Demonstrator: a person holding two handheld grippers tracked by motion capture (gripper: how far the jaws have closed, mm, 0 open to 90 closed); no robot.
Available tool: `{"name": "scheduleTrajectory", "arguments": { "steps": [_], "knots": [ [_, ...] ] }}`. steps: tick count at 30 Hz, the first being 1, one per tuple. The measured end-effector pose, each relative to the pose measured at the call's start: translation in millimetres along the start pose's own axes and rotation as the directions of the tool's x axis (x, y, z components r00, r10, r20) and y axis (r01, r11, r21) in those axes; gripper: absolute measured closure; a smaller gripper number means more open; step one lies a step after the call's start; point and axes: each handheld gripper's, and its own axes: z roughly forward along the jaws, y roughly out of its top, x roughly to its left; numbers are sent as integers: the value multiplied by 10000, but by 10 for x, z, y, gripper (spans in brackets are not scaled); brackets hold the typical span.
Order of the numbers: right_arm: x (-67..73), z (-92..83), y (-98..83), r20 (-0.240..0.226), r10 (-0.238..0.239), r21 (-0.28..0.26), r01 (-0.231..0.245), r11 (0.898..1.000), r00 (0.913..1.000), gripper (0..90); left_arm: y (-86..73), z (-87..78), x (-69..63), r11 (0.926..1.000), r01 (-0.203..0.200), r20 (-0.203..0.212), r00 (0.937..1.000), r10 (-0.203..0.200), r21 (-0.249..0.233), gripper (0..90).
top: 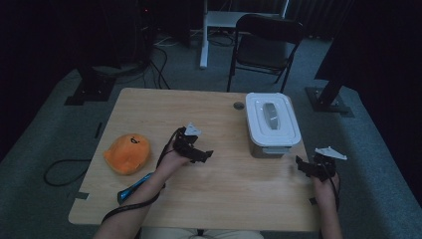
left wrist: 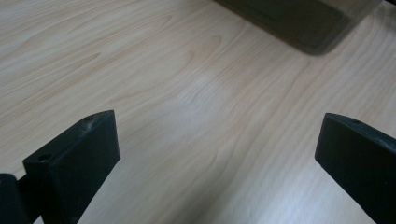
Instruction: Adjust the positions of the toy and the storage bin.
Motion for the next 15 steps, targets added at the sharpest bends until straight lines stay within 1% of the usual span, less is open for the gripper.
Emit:
{"name": "scheduleTrajectory", "arguments": {
  "steps": [2,4,6,8,10,11,12,13,14,15],
  "knots": [
    [-32,43,63,-9,38,-57,-38,10000,10000,163,35,115,-12,10000,-27,-97,9999,27,73,5],
    [-70,88,116,65,83,-116,-82,9999,9999,163,81,219,-18,9999,52,13,10000,-53,125,5],
    [-103,132,156,149,138,-146,-136,9998,9998,163,133,312,-40,9999,6,-21,10000,-6,164,5],
    [-143,190,202,242,204,-189,-199,9996,9995,163,184,402,-52,9998,62,76,10000,-63,172,5],
    [-167,247,248,411,129,-96,-125,9999,9991,163,231,490,-71,9998,135,-9,9999,-134,158,5],
    [-173,280,272,475,99,-84,-95,9999,9988,163,254,530,-75,9998,143,32,9999,-143,156,5],
    [-179,310,297,473,35,-78,-31,10000,9989,163,279,575,-80,9997,167,56,9998,-168,175,5],
    [-185,341,322,464,9,-87,-5,10000,9989,163,279,575,-80,9997,167,56,9998,-168,175,5],
    [-188,362,342,481,25,-69,-21,10000,9988,163,336,648,-96,9998,92,-60,9999,-91,172,5],
    [-187,393,376,438,79,-82,-76,9999,9990,163,362,678,-100,9998,62,-86,9999,-61,196,5]
  ]
}}
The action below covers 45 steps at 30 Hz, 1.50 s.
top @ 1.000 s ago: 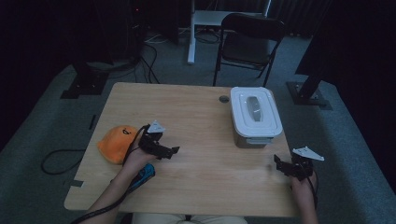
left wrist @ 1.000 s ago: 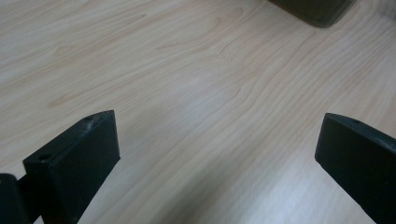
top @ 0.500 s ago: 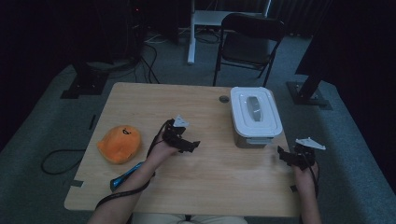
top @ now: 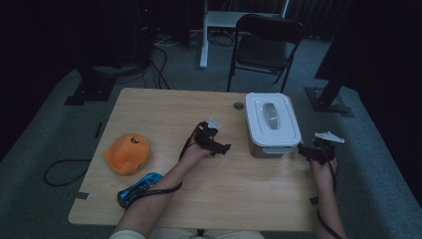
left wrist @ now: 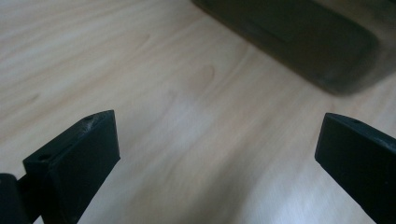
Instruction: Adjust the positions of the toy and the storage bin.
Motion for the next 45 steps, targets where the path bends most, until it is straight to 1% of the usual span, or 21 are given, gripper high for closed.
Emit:
{"name": "scheduleTrajectory", "arguments": {
  "steps": [3,6,8,10,11,12,13,15,16,19,20,23,25,26,28,29,31,34,37,41,45],
  "knots": [
    [11,70,71,-59,-61,-103,61,9999,10000,163,101,99,2,10000,-36,8,10000,36,50,5],
    [13,168,130,-263,-93,7,93,10000,9996,163,199,215,20,9999,-62,-53,10000,63,138,5],
    [8,220,155,-360,-79,114,83,9999,9993,162,255,282,37,9998,91,-81,9999,-90,182,5],
    [3,257,175,-431,-40,172,47,9998,9991,163,313,345,52,9995,127,-163,9998,-122,300,6],
    [3,257,175,-431,-40,172,47,9998,9991,163,313,345,52,9995,127,-163,9998,-122,300,5],
    [5,291,199,-475,-26,183,35,9998,9989,163,375,402,52,9989,285,-87,9996,-282,359,5],
    [5,305,206,-546,-8,200,19,9998,9985,163,407,422,47,9983,456,5,9990,-456,359,5],
    [13,328,215,-566,-41,244,55,9997,9984,163,460,448,25,9983,502,-53,9987,-501,283,5],
    [19,341,219,-572,-34,265,49,9996,9984,163,493,475,11,9983,371,-112,9993,-366,453,5],
    [41,373,232,-679,-7,299,27,9995,9977,163,547,515,-20,9981,61,-217,9998,-48,611,5],
    [51,377,238,-760,8,267,12,9996,9971,163,558,524,-21,9980,41,-217,9998,-27,633,5],
    [93,380,254,-947,-34,177,51,9998,9955,179,578,537,-14,9979,72,-224,9997,-58,638,5],
    [100,380,257,-969,-76,163,92,9998,9953,179,582,541,-14,9979,85,-218,9997,-71,638,5],
    [108,381,262,-1134,-146,163,165,9997,9934,179,593,553,-21,9973,-41,-250,9997,60,734,5],
    [124,386,263,-1532,-186,159,213,9996,9880,179,605,562,-25,9963,-75,-278,9996,99,858,5],
    [137,386,263,-1704,-215,134,242,9996,9851,198,609,567,-24,9957,-174,-366,9991,208,910,5],
    [161,376,265,-1832,-323,74,342,9994,9825,205,605,565,-11,9949,-239,-408,9988,281,984,5],
    [208,373,263,-2172,-374,122,410,9991,9754,214,592,541,4,9954,-259,-615,9976,317,927,5],
    [265,361,267,-2024,-517,105,550,9984,9779,223,575,515,10,9947,-333,-683,9969,401,973,5],
    [324,341,269,-1930,-710,66,736,9973,9786,228,562,483,14,9934,-419,-834,9952,509,1063,5],
    [365,338,256,-2038,-560,67,586,9983,9774,232,504,437,24,9944,-353,-782,9960,432,997,6]
  ]
}}
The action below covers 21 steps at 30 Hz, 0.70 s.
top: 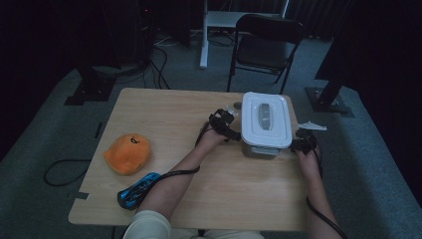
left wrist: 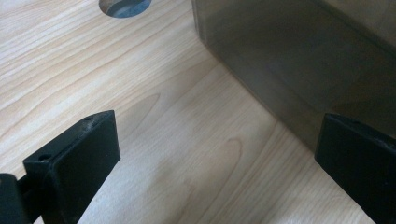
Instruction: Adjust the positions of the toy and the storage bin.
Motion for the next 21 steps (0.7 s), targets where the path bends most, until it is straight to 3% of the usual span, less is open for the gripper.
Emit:
{"name": "scheduleTrajectory", "arguments": {
  "steps": [8,21],
  "knots": [
    [160,35,14,-341,-142,6,143,9999,9993,234,-170,-148,63,9999,-117,-17,9999,117,103,5],
    [542,40,28,-891,-546,191,565,9982,9945,247,-486,-468,120,9993,-316,-274,9991,321,206,6]
  ]
}}
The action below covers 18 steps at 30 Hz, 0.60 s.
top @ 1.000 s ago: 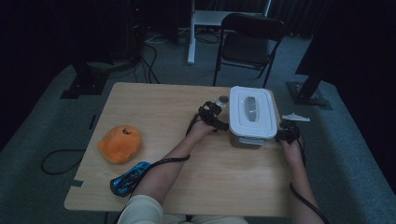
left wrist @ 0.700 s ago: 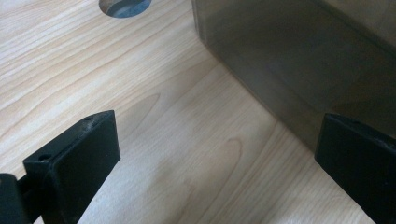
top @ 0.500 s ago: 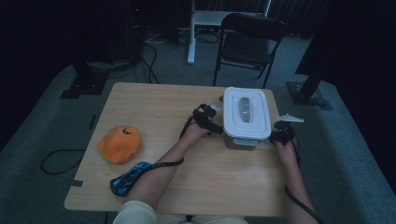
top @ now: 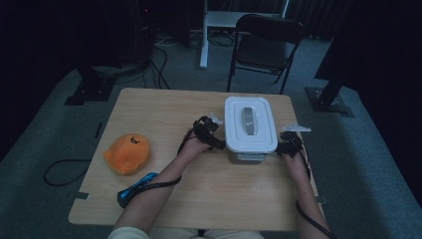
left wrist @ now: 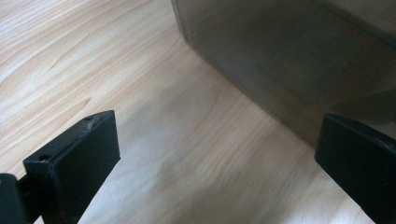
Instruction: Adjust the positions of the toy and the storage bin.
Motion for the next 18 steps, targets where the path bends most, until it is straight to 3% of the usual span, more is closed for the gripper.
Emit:
{"name": "scheduleTrajectory", "arguments": {
  "steps": [11,18],
  "knots": [
    [303,-10,-50,-556,-374,-14,374,9993,9978,254,-304,-263,17,9999,166,-10,9999,-166,-3,6],
    [451,-36,-85,-776,-702,7,705,9975,9945,255,-455,-402,-31,10000,-24,-78,10000,24,-48,6]
  ]
}}
